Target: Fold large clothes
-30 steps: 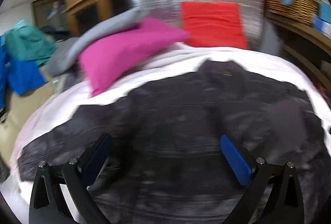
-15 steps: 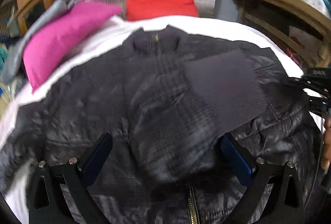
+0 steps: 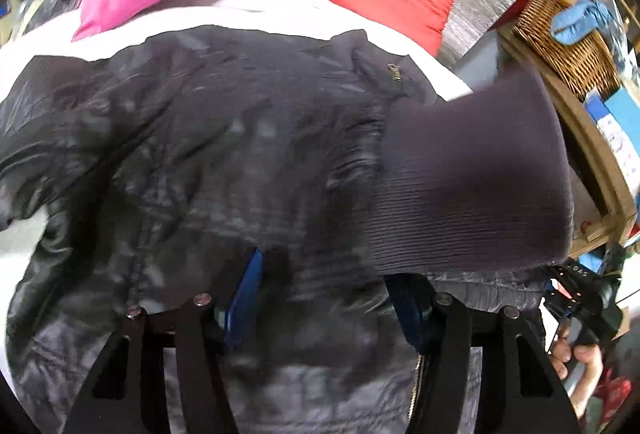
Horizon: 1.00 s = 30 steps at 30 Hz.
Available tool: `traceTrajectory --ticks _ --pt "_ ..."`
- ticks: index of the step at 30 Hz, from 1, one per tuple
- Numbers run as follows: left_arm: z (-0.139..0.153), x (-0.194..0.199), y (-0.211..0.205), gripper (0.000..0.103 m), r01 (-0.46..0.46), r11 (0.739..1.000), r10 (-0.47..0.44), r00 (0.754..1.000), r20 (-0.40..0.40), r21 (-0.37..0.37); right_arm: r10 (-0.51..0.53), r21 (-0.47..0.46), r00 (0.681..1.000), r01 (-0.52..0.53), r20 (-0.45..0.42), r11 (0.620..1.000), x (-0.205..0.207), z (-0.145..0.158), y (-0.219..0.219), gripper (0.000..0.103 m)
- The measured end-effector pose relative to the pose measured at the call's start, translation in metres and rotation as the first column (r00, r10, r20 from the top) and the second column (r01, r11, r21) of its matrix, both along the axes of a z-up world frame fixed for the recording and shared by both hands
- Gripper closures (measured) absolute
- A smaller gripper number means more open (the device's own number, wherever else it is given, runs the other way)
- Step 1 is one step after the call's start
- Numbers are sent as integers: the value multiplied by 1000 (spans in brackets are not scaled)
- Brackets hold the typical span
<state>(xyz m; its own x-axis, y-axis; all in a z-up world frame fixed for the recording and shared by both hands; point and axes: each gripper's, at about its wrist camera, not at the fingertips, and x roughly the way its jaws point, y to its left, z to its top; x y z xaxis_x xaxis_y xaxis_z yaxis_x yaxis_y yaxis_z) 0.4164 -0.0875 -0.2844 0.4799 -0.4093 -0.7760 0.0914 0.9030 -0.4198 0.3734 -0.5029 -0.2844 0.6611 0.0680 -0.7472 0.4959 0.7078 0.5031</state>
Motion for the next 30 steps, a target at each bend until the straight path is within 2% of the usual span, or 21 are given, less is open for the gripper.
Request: traceTrajectory --ticks 7,8,10,11,12,15,17,20,23,24,27,30 --pt "6 -15 58 39 -33 997 31 999 -36 -69 -44 -82 998 40 -48 996 -7 14 6 75" --pt "8 -17 65 39 -32 997 29 999 -38 -77 -53 -110 997 46 -53 993 -5 19 11 71" --pt "14 -29 83 39 -41 996 38 999 -30 -82 -62 -169 998 55 -33 984 -8 31 19 53" --pt "19 -39 95 39 -56 995 55 998 -15 -81 -69 -206 998 66 -10 976 -11 40 25 31" --pt "22 -43 107 39 -79 994 79 997 4 -78 -76 -251 997 81 28 965 -15 51 33 24" --pt "39 -69 154 38 -213 976 217 973 77 -48 -48 -348 996 72 76 935 -21 72 59 24" --pt "41 -79 187 32 -340 940 340 933 113 -19 -2 -309 995 35 104 950 -22 76 75 24" --pt "31 -97 249 32 -538 843 535 841 81 12 72 -194 989 -46 129 980 -25 74 92 24" --pt "12 -117 313 32 -691 720 692 722 -13 -56 121 -154 984 -101 130 983 -23 70 113 24" --pt "6 -121 327 32 -714 696 714 700 -36 -75 136 -156 983 -117 123 981 -19 69 121 24" --pt "-13 -122 352 32 -747 657 739 665 -111 -102 172 -165 979 -152 114 975 -14 68 135 24" --pt "-36 -121 371 34 -785 602 762 619 -192 -143 185 -175 976 -165 110 971 -10 67 141 24"
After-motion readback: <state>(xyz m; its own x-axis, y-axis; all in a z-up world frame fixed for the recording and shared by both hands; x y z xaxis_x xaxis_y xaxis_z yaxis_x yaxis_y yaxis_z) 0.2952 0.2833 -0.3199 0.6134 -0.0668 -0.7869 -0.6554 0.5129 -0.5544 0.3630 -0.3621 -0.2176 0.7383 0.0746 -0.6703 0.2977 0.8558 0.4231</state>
